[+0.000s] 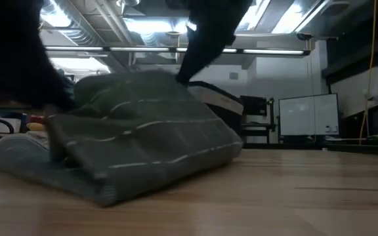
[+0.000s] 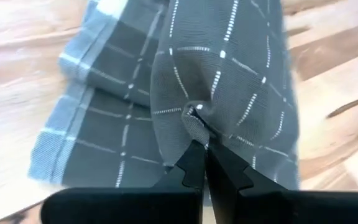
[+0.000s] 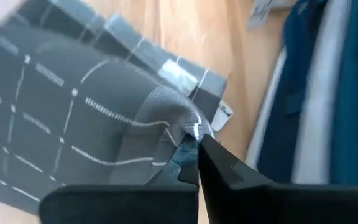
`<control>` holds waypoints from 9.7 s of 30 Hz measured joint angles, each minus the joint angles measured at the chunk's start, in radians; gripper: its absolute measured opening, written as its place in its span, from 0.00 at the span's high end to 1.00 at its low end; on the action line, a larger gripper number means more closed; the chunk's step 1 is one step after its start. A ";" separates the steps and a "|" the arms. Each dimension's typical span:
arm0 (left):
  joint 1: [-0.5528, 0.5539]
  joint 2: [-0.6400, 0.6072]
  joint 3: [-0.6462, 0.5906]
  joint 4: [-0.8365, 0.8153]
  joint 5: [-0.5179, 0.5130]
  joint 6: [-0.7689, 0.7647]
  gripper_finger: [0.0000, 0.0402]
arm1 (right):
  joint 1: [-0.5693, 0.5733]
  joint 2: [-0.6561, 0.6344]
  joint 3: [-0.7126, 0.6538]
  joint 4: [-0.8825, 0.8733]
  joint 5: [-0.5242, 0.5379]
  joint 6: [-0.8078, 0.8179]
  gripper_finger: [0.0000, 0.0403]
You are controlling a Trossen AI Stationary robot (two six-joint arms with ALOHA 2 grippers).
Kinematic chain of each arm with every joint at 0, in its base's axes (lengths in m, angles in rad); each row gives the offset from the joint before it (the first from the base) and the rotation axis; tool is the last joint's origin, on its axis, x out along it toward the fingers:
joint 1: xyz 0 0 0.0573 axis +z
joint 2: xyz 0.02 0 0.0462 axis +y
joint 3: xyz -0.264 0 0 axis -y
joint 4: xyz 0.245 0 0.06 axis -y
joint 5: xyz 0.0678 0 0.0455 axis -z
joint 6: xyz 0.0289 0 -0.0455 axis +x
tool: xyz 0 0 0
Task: Fold towel
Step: Fold the gray patterned towel, then move the blue laundry bin to the top right, then stack the gray patterned towel on top of the yellow towel
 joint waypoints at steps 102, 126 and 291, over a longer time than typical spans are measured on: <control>-0.067 0.000 -0.001 -0.169 0.513 0.018 0.91 | -0.042 0.167 -0.001 0.047 -0.428 0.050 0.91; -0.067 0.001 -0.001 -0.219 0.452 -0.085 0.99 | -0.257 -0.016 0.000 0.253 -0.031 -0.046 0.91; 0.041 -0.087 -0.154 0.257 0.365 -0.207 0.47 | -0.251 0.245 -0.001 0.104 -0.888 0.225 0.96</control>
